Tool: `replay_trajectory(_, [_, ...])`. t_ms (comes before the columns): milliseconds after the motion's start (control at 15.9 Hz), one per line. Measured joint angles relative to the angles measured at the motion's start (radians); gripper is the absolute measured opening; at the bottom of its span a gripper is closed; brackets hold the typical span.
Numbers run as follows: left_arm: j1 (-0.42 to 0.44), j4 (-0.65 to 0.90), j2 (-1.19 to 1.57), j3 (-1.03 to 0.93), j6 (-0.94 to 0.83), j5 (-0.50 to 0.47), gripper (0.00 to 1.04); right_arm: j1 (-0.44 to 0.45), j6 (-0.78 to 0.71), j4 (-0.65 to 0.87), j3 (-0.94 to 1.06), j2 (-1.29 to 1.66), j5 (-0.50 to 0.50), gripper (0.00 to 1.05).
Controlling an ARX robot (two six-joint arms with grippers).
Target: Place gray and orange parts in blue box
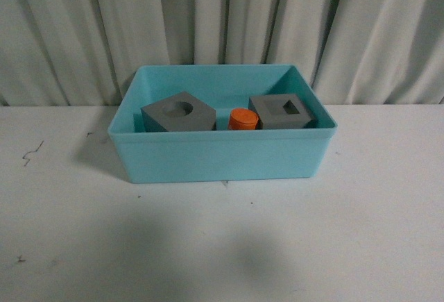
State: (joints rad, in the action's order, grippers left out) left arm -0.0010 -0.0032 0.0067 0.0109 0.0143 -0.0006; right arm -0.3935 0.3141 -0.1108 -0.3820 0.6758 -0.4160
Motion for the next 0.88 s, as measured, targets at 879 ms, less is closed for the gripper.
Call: replay_trajectory(879, [0.0,0.0,0.0,0.0,0.0,-0.001,0.98,-0.398,0.425,-0.169,0.1,-0.127,-0.301,0.95])
